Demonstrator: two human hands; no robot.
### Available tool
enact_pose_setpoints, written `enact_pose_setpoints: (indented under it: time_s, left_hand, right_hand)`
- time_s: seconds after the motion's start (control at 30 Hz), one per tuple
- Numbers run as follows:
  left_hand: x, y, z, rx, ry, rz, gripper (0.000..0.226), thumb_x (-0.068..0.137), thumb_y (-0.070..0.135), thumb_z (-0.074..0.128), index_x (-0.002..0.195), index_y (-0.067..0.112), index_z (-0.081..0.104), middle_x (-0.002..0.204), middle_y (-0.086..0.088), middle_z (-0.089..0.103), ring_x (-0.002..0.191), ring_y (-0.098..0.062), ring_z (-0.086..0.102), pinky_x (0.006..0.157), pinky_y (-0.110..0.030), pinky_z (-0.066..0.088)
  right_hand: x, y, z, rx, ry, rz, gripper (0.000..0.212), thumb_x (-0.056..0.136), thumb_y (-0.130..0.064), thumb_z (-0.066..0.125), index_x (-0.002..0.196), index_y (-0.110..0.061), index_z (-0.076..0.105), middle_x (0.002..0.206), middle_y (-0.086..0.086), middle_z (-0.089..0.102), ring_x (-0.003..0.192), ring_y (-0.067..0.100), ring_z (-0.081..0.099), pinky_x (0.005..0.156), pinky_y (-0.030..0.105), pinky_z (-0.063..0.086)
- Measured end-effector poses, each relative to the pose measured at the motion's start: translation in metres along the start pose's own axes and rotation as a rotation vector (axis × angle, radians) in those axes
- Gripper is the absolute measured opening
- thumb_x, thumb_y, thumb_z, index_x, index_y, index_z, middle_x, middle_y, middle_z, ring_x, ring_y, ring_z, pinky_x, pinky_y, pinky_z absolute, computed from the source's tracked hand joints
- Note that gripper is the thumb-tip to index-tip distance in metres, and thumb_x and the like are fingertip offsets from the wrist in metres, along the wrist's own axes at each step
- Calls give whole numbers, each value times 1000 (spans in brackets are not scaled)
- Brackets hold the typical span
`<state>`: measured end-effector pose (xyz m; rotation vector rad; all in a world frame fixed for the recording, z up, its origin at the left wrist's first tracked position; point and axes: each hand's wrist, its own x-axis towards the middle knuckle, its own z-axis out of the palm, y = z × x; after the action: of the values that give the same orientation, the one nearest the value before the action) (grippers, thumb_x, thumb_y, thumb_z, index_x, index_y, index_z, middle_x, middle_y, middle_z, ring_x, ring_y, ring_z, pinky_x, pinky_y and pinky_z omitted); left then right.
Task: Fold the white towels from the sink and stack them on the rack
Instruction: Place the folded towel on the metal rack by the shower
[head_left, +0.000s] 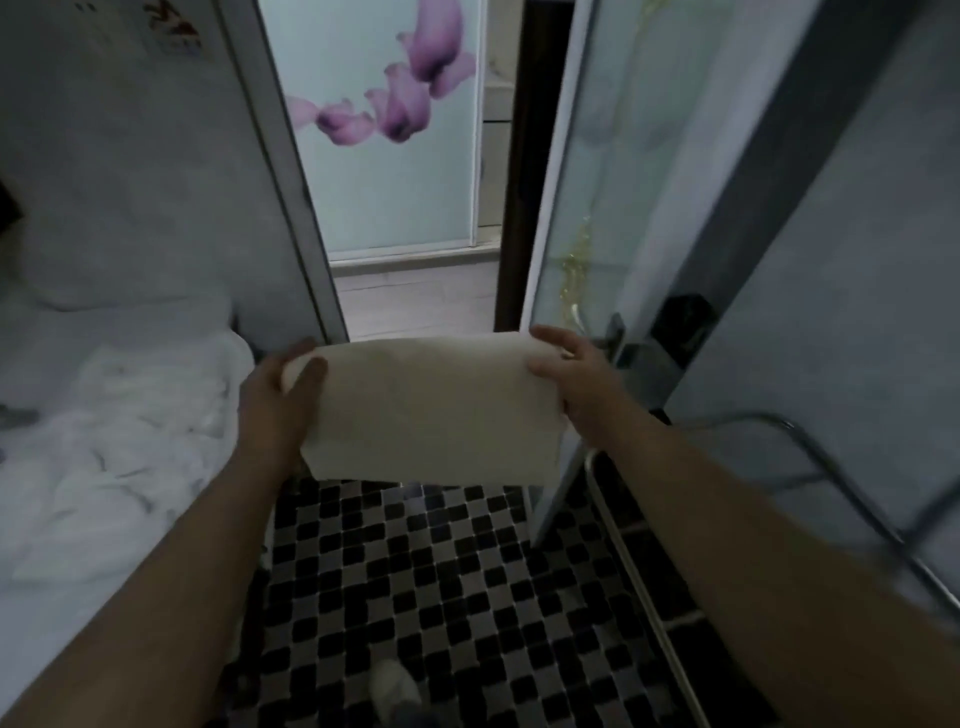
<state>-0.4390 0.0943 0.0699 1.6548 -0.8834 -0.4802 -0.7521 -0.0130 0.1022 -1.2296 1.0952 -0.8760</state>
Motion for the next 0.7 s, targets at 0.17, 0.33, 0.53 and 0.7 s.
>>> enact_pose_setpoints:
  time_s: [0.17, 0.33, 0.53, 0.7]
  left_hand:
    - [-84, 33, 46, -95, -99, -2, 21, 84, 42, 63, 104, 47, 68, 112, 20, 67, 97, 11, 60, 76, -9, 46]
    - [-139, 55, 98, -133, -213, -46, 28, 87, 37, 64, 114, 42, 69, 124, 9, 66, 111, -10, 62, 97, -33, 51]
    - [-179, 85, 156, -163, -427, -36, 33, 92, 36, 59, 124, 41, 62, 125, 9, 60, 110, -13, 58, 77, -24, 45]
    - [-209, 99, 189, -164, -661, -38, 36, 89, 42, 60, 125, 43, 58, 131, 6, 55, 113, -19, 56, 90, -42, 51]
  right_hand:
    - [-79, 15, -74, -35, 182, -66, 29, 88, -19, 67, 100, -46, 69, 114, -9, 60, 94, 14, 65, 65, 27, 56]
    - [-142, 24, -139, 38, 317, -41, 26, 87, -14, 65, 103, -35, 68, 108, -1, 66, 80, 11, 71, 60, 25, 56]
    - [-204, 26, -196, 54, 582, -41, 27, 71, -24, 67, 91, -41, 74, 113, -6, 65, 100, 18, 67, 83, 36, 58]
    - [-259, 33, -224, 27, 797, -54, 37, 69, -25, 68, 99, -46, 73, 111, -6, 67, 93, 11, 70, 75, 29, 59]
